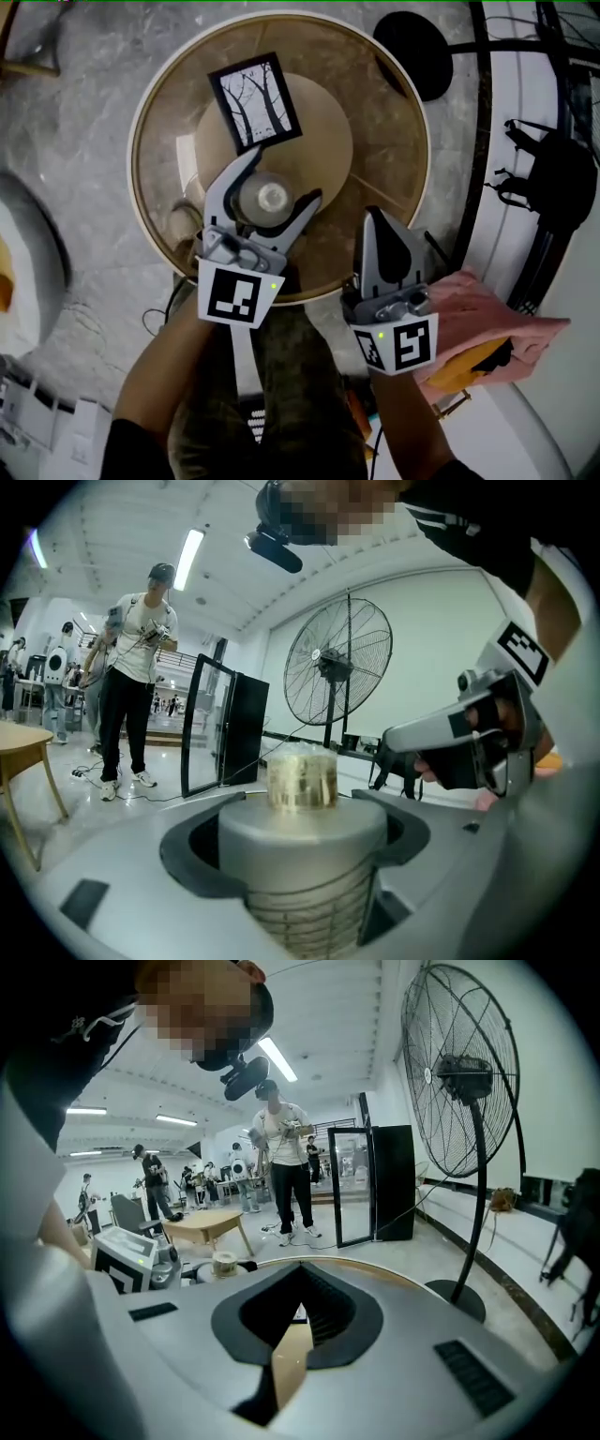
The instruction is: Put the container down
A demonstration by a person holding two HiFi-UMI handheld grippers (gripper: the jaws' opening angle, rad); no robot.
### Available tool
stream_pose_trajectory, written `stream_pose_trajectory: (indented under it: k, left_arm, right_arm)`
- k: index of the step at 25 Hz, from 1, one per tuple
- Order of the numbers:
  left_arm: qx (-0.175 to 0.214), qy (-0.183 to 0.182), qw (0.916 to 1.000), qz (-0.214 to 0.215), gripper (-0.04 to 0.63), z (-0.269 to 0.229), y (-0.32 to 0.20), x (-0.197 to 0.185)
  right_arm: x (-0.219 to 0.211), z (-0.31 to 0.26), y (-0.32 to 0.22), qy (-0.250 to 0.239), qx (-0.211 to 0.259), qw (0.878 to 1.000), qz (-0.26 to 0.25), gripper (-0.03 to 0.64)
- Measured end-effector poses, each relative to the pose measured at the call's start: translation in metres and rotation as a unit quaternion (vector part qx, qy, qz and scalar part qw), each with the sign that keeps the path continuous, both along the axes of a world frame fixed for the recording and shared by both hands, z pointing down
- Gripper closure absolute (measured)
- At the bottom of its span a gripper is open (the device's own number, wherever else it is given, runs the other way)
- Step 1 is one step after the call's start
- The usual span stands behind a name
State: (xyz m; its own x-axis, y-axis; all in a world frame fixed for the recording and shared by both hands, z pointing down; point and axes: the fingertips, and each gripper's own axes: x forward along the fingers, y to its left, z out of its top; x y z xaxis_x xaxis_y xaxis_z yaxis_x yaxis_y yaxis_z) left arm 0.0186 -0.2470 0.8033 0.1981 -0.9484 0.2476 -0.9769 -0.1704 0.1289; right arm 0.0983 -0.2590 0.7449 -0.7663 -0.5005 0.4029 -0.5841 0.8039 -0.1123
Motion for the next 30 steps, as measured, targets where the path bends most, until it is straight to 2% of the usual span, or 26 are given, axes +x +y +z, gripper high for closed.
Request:
stream_pose_trajectory:
  k: [7,18,30]
  left_arm:
    - [-0.014,0.003,0.9997,0.019,0.230,0.043,-0.017,0.017]
    - [-0.043,-0.024,0.9971,0.058,0.232,0.079,-0.023,0.044]
    - [-0.051,-0.028,0.9971,0.048,0.230,0.087,-0.023,0.049]
  right_arm:
    - [0.013,0.036,-0.008,0.009,-0.007,1.000,0.009,0.595]
    - [0.024,0.056,-0.006,0.005,-0.026,1.000,0.017,0.595]
    - [0.040,0.062,-0.017,0.007,-0.029,0.999,0.043,0.595]
